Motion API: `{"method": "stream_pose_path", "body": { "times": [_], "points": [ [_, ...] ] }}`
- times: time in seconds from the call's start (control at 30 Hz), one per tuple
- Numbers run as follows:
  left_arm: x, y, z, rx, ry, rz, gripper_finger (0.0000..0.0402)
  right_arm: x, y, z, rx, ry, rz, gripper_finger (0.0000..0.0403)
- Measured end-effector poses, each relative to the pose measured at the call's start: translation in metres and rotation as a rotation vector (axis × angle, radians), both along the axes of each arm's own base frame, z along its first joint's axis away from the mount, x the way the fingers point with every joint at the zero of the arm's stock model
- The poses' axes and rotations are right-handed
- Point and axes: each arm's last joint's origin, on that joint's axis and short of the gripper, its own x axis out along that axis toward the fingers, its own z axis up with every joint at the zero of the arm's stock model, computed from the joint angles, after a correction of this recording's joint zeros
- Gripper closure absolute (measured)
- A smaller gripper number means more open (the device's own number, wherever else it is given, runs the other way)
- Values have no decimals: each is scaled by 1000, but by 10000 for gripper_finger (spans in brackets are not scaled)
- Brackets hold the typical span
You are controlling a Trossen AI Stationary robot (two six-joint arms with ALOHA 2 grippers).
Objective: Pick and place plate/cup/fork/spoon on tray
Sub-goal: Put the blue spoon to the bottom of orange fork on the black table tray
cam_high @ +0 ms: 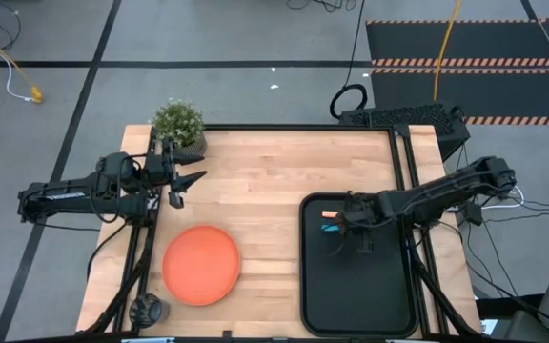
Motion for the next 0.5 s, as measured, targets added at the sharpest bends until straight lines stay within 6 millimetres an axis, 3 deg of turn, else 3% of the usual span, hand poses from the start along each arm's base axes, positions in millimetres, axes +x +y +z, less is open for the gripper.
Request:
{"method": "stream_pose_path", "body": {
  "times": [0.5],
  "points": [
    [0,0,0,0,3,0,215,-15,2,-34,-10,12,75,403]
  ]
}}
